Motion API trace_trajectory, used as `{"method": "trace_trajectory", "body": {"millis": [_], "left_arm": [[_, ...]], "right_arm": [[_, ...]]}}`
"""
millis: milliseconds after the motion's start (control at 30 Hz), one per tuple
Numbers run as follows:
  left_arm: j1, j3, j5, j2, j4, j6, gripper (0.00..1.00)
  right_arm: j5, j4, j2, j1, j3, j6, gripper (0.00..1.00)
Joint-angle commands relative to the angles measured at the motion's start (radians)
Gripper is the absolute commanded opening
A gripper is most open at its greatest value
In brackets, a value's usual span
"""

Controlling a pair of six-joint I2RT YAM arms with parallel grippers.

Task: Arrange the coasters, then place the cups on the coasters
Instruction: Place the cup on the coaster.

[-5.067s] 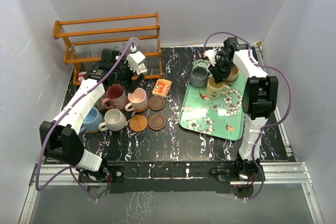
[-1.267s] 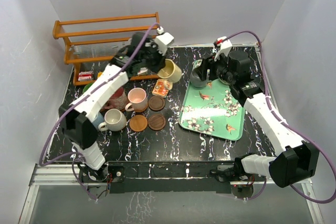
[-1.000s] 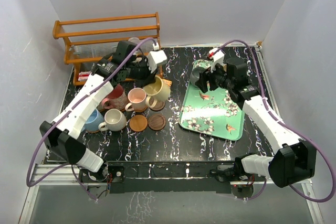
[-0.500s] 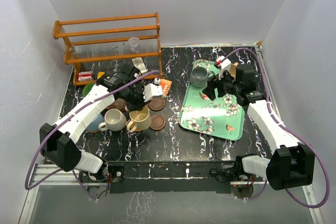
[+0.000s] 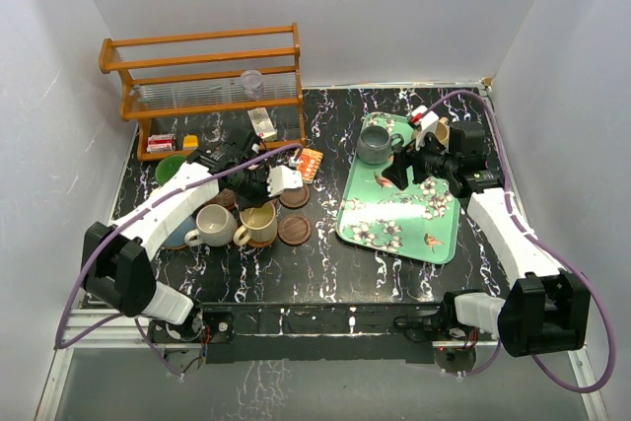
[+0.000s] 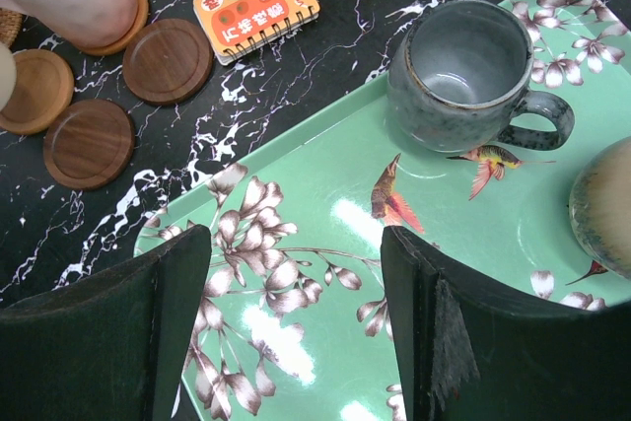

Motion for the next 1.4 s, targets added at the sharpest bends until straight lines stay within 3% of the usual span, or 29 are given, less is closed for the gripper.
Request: {"method": "trace_trajectory", "body": {"millis": [0,1367], "left_arm": [[0.013,-0.003,0.023,0.008,0.045,0.040,0.00],[0.041,-0.059,0.054,0.076,0.081,0.070,0.00]], "right_arm": [[-0.030,0.028,-0.007,-0.010,-0.002,-0.016,0.69],[-0.049,0.018,0.019,-0.023,-0.001,-0.028,0.75]]}}
